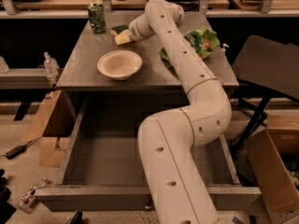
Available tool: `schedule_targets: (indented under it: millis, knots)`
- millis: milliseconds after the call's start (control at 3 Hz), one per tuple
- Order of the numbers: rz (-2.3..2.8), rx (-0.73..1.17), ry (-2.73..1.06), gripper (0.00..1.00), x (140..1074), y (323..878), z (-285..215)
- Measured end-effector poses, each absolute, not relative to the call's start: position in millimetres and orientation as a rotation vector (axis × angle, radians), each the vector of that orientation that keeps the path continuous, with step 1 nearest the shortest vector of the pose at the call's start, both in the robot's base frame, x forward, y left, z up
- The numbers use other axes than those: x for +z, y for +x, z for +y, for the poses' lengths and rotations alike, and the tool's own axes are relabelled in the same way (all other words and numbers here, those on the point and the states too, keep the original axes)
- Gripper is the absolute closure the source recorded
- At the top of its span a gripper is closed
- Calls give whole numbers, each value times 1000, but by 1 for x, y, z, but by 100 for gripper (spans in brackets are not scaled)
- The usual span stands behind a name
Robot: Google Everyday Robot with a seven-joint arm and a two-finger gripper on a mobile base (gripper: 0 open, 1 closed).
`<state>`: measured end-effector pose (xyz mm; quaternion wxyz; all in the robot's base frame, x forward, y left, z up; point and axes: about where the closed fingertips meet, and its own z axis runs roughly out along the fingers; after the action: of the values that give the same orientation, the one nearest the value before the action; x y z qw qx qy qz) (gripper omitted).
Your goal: Place sponge into top drawer
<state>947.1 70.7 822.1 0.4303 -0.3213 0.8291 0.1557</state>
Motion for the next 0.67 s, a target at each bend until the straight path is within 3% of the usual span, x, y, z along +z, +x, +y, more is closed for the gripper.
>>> schedule_targets:
  millis: [333,667]
  knots:
    - [2068,388,-801,96,830,944,71]
    - [2068,388,-801,100,830,943,71]
